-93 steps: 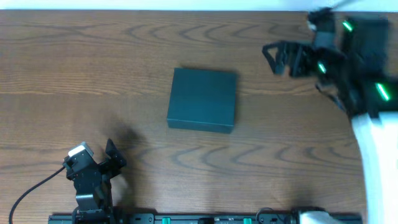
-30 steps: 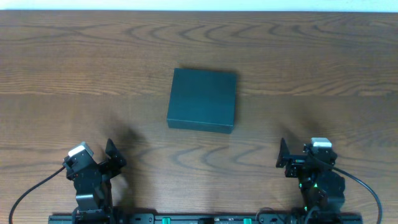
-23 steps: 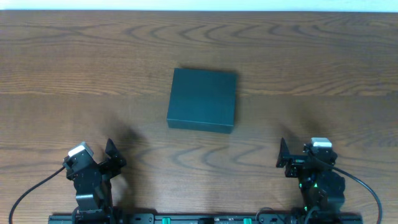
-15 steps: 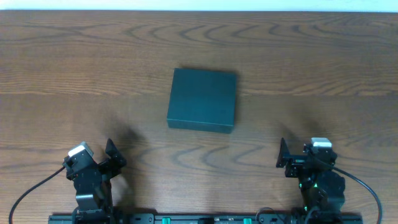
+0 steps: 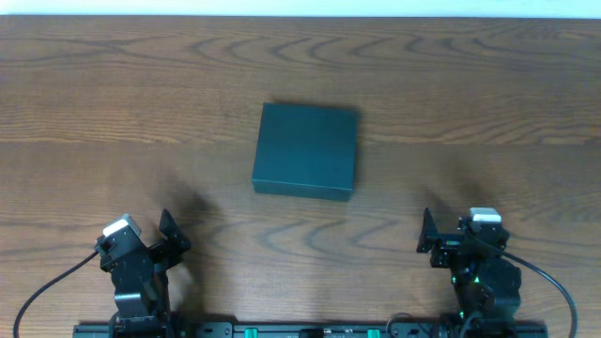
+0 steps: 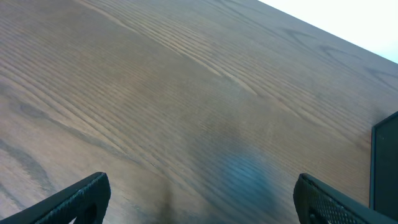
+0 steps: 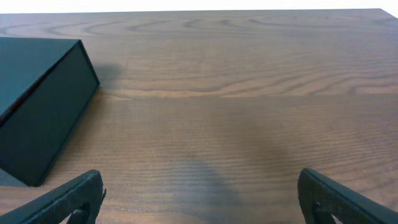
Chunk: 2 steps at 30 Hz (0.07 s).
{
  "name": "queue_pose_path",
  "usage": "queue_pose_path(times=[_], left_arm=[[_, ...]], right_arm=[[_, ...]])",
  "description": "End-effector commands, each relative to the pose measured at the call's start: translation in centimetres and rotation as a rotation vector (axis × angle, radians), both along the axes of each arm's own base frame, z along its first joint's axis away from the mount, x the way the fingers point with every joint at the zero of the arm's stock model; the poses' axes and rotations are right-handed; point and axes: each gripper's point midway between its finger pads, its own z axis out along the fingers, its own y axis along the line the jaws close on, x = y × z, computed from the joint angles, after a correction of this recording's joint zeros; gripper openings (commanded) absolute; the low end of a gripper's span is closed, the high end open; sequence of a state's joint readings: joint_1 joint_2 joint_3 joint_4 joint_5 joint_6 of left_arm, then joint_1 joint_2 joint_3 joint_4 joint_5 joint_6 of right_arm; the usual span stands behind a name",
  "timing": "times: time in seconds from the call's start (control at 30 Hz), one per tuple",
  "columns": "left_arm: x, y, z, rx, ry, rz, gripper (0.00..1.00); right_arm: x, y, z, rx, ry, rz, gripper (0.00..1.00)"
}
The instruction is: Pack container
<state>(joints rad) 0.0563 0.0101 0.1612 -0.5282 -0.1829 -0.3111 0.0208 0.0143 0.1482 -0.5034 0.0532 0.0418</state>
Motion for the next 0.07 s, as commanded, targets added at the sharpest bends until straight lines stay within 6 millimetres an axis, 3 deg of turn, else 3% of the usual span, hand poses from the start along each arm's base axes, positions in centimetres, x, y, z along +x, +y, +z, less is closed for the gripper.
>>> queue_pose_path(times=[0.0, 0.03], left_arm=[[-0.07, 0.12, -0.66, 0.001, 0.012, 0.007, 0.95], [-0.07, 0.12, -0.66, 0.001, 0.012, 0.007, 0.95]], right_arm=[[-0.02, -0.33, -0.26, 0.009, 0.0, -0.021, 0.99], [-0.02, -0.33, -0.26, 0.008, 0.0, -0.021, 0.99]])
